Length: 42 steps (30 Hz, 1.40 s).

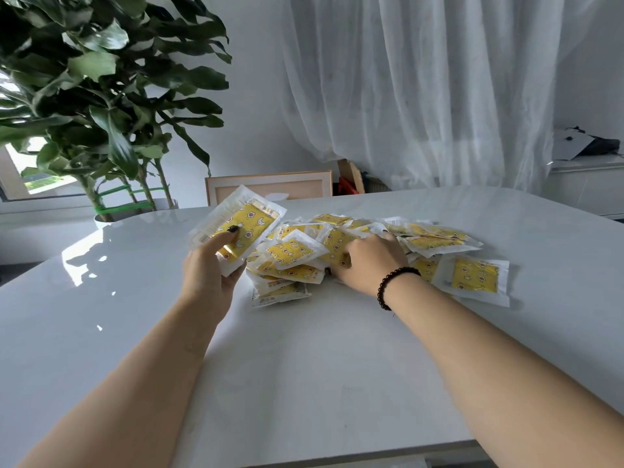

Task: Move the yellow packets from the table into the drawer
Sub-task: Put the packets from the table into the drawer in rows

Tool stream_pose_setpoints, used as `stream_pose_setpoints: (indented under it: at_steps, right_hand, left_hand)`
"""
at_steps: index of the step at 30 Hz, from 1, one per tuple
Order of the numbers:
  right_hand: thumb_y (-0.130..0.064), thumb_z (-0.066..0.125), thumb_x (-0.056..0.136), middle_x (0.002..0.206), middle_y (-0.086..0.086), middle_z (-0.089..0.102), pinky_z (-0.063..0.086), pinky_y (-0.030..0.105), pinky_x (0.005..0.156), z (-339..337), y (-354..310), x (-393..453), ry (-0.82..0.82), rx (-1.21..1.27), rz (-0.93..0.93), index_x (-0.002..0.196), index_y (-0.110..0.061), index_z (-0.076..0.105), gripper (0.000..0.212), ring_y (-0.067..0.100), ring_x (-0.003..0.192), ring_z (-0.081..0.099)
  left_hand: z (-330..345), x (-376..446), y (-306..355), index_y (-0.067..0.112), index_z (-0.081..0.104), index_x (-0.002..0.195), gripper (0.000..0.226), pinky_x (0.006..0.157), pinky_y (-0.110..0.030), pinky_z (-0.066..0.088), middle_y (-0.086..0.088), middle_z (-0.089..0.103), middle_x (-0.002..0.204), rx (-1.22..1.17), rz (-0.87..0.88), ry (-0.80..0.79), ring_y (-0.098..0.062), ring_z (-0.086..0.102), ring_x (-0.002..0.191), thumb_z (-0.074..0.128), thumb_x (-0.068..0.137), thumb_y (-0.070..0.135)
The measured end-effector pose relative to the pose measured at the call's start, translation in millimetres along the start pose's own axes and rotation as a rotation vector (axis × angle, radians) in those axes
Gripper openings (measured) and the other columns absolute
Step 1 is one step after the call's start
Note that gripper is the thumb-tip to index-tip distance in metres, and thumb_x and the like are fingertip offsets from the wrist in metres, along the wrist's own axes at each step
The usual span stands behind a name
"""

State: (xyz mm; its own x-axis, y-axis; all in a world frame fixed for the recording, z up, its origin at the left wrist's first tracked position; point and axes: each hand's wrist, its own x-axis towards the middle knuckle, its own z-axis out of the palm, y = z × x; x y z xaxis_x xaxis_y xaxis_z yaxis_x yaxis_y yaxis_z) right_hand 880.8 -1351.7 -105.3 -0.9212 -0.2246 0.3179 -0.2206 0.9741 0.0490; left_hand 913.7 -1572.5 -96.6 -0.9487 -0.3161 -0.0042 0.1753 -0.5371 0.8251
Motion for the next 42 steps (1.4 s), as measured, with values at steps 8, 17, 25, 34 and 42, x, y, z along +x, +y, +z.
stream_pose_setpoints:
  at_steps: [8, 17, 25, 34, 42]
  right_hand:
    - [-0.067, 0.048, 0.082, 0.076, 0.004, 0.056, 0.035, 0.028, 0.073, -18.1, -19.5, -16.7, 0.076, 0.019, -0.068, 0.069, -0.015, 0.048, 0.054, 0.025, 0.079, 0.054]
    - [-0.066, 0.064, 0.068, 0.137, 0.008, 0.037, 0.035, 0.042, 0.102, -5.1, -0.5, -10.1, -0.103, 0.19, 0.259, 0.134, -0.02, 0.043, 0.083, 0.031, 0.129, 0.032]
    - [-0.049, 0.079, 0.052, 0.1, 0.006, 0.065, 0.05, 0.029, 0.074, 0.3, 11.3, -0.6, -0.217, 0.531, 0.283, 0.094, -0.011, 0.059, 0.06, 0.02, 0.089, 0.059]
    - [-0.004, 0.072, 0.079, 0.103, 0.006, 0.066, 0.048, 0.038, 0.097, -27.9, 32.8, -13.3, -0.036, 1.179, 0.231, 0.093, -0.016, 0.063, 0.02, 0.023, 0.102, 0.063]
    - [0.003, 0.07, 0.078, 0.119, 0.018, 0.063, 0.047, 0.04, 0.1, -38.0, -17.3, 58.5, -0.207, 1.318, 0.277, 0.111, 0.002, 0.061, 0.034, 0.028, 0.112, 0.06]
  left_hand:
    - [-2.0, 2.8, 0.1, 0.01, 0.059, 0.126, 0.044, 0.052, -0.017, 0.051, -0.003, 0.068, 0.096, -0.006, 0.007, 0.005, -0.012, 0.067, 0.076, 0.064, 0.082, 0.01]
    - [-1.4, 5.9, -2.9, 0.01, 0.058, 0.126, 0.046, 0.05, -0.017, 0.05, -0.003, 0.067, 0.096, 0.023, -0.005, 0.016, -0.012, 0.066, 0.071, 0.065, 0.08, 0.011]
    - [-5.6, 12.2, -3.7, 0.013, 0.059, 0.122, 0.043, 0.058, -0.02, 0.053, -0.003, 0.071, 0.098, 0.057, -0.006, 0.14, -0.012, 0.069, 0.08, 0.069, 0.08, 0.011]
    - [-11.7, 21.3, -3.1, 0.007, 0.061, 0.113, 0.033, 0.071, -0.028, 0.057, -0.009, 0.07, 0.099, -0.065, -0.05, 0.144, -0.019, 0.07, 0.083, 0.065, 0.081, 0.004]
    - [-15.2, 26.0, -0.9, 0.006, 0.063, 0.102, 0.022, 0.069, -0.028, 0.058, -0.013, 0.069, 0.108, -0.114, -0.08, 0.169, -0.022, 0.069, 0.086, 0.065, 0.08, 0.004]
